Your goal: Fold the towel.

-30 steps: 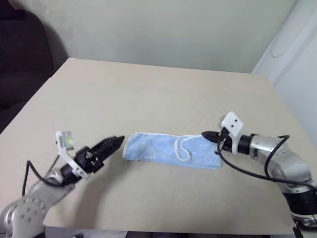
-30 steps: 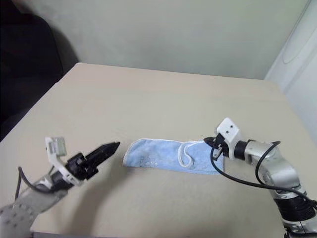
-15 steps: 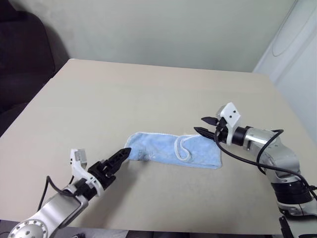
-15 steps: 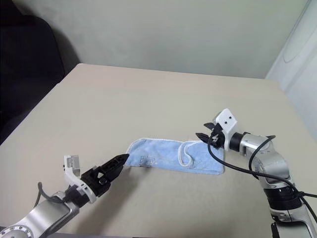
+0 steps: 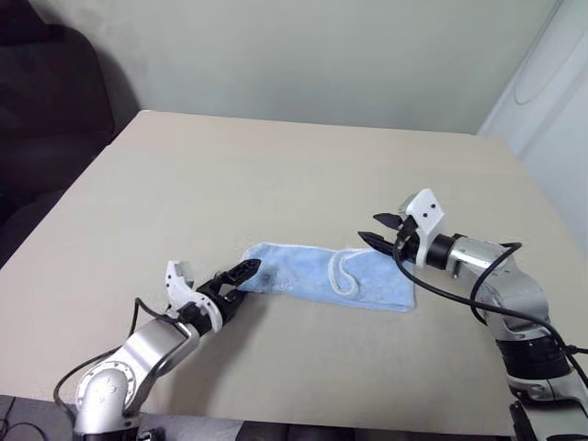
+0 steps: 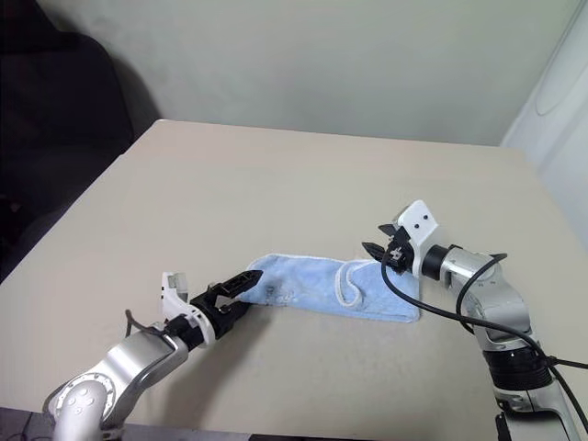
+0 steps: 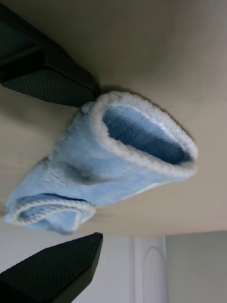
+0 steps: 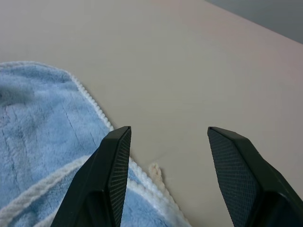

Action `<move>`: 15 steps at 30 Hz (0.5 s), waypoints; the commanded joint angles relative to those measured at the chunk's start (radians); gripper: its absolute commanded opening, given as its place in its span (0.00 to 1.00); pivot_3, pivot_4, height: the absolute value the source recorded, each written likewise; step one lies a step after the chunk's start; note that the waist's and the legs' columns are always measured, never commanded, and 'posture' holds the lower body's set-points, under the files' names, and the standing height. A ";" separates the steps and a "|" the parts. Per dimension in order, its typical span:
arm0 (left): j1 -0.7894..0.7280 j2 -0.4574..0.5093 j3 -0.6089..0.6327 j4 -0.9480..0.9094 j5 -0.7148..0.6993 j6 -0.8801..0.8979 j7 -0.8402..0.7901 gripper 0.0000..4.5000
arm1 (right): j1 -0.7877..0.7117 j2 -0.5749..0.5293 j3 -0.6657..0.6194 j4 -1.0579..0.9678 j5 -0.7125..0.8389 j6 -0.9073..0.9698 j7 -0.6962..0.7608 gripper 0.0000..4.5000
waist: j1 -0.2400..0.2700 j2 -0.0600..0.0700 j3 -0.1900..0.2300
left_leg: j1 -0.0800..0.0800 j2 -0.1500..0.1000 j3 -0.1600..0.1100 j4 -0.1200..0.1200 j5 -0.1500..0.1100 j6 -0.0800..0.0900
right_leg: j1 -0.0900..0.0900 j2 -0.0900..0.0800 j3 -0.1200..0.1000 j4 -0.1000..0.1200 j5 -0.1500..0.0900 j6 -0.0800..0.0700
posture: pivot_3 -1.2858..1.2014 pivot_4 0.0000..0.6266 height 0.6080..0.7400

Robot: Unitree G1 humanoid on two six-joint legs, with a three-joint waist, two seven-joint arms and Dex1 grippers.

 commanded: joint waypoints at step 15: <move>-0.058 0.001 0.020 -0.028 0.104 0.021 -0.098 0.01 | 0.027 -0.013 -0.068 -0.080 0.012 0.012 -0.040 0.61 | 0.001 -0.004 0.003 | -0.002 -0.003 -0.001 0.000 0.001 0.000 | 0.002 0.000 -0.001 0.000 0.003 -0.005 | 0.52 0.24 1.00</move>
